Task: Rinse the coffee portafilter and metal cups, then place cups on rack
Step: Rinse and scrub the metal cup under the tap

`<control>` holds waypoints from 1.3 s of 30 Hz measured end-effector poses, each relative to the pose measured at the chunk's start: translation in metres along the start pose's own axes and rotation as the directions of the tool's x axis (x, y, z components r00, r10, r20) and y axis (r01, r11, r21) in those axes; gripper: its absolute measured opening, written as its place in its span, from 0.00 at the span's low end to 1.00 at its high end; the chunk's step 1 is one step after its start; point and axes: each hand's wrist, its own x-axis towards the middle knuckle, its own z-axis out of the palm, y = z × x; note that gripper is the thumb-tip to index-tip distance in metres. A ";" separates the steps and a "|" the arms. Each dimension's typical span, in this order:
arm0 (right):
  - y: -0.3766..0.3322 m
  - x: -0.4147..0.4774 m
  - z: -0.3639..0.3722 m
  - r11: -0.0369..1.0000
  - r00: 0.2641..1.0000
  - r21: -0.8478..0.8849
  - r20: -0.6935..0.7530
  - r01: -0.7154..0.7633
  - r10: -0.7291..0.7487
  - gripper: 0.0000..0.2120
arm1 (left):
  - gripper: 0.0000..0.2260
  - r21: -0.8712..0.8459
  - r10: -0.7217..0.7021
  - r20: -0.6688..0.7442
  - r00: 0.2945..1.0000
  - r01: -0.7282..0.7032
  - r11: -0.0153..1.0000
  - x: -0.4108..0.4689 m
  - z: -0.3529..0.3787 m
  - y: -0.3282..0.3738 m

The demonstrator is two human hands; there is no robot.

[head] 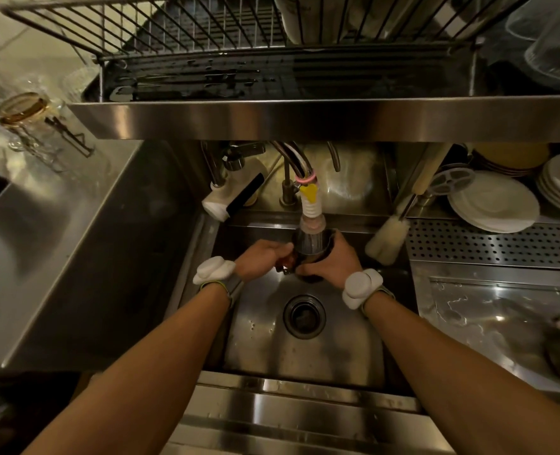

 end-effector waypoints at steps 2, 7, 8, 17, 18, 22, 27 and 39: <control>0.000 0.000 0.001 1.000 1.000 0.011 -0.019 0.006 -0.006 0.38 | 0.12 -0.024 0.004 -0.008 1.000 -0.004 1.000 0.000 -0.001 0.003; 0.006 -0.007 0.003 1.000 1.000 0.028 -0.023 -0.003 0.004 0.40 | 0.10 0.024 0.020 -0.006 1.000 -0.020 1.000 -0.003 0.002 0.005; 0.006 -0.008 0.003 1.000 1.000 0.030 -0.023 -0.006 0.007 0.40 | 0.10 0.022 0.026 -0.004 1.000 -0.026 0.999 -0.004 0.003 0.006; 0.004 -0.006 0.003 0.999 1.000 0.035 -0.013 0.015 -0.015 0.43 | 0.08 0.052 0.022 -0.023 0.999 -0.021 0.998 -0.010 0.004 0.013; 0.004 -0.005 0.003 0.999 1.000 0.042 -0.004 0.017 -0.016 0.43 | 0.08 0.054 0.020 -0.023 1.000 -0.019 0.998 -0.010 0.003 0.013; 0.011 -0.003 -0.001 0.998 0.998 0.053 0.064 -0.031 0.028 0.45 | 0.10 0.150 0.023 -0.071 0.997 -0.012 0.989 -0.010 0.001 0.018; 0.027 -0.005 -0.004 0.994 0.986 -0.039 0.126 -0.101 0.106 0.49 | 0.09 0.376 0.052 -0.094 0.994 -0.013 0.927 -0.007 -0.003 0.024; 0.031 0.001 -0.022 0.953 0.977 -0.282 0.140 -0.113 0.158 0.48 | 0.14 0.878 0.221 -0.013 0.975 -0.095 0.469 -0.013 -0.001 0.045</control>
